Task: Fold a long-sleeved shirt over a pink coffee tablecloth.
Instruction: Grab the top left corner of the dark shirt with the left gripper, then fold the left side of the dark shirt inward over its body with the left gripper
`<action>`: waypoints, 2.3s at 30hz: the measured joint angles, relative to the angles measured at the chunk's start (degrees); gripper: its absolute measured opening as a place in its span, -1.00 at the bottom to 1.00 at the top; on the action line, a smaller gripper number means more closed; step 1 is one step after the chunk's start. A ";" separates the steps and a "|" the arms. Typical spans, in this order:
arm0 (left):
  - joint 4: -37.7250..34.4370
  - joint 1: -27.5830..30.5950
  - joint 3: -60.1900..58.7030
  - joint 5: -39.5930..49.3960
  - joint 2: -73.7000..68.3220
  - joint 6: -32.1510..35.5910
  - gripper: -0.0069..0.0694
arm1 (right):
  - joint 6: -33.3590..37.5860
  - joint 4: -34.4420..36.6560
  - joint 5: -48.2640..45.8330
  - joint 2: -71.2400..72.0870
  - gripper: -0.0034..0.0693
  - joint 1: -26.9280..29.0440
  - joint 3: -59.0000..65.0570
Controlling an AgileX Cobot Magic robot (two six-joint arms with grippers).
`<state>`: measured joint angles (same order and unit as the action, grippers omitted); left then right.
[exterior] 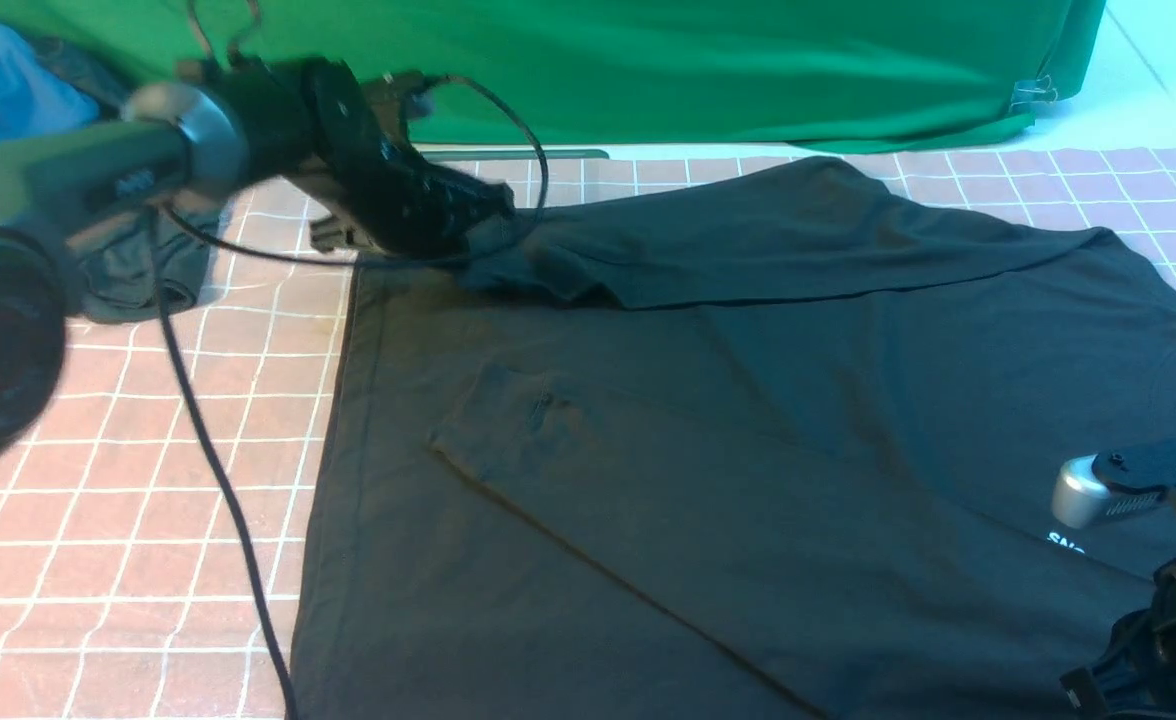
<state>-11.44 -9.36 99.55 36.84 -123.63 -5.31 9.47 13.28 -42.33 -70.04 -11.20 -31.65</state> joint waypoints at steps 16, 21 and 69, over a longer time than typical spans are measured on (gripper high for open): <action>-5.92 0.21 0.12 21.06 11.66 -0.28 -0.74 | -0.04 0.12 2.42 0.00 -0.80 0.00 0.00; -7.10 0.21 0.12 26.83 14.52 -0.34 -0.74 | -0.13 0.16 3.61 0.00 -0.80 0.00 0.00; -4.86 -2.83 -27.95 25.49 23.01 -7.47 -0.73 | -0.12 0.33 6.78 0.00 -0.80 0.00 0.02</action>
<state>-16.31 -12.19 71.60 62.32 -100.62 -12.78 9.35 13.61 -35.55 -70.04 -11.20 -31.64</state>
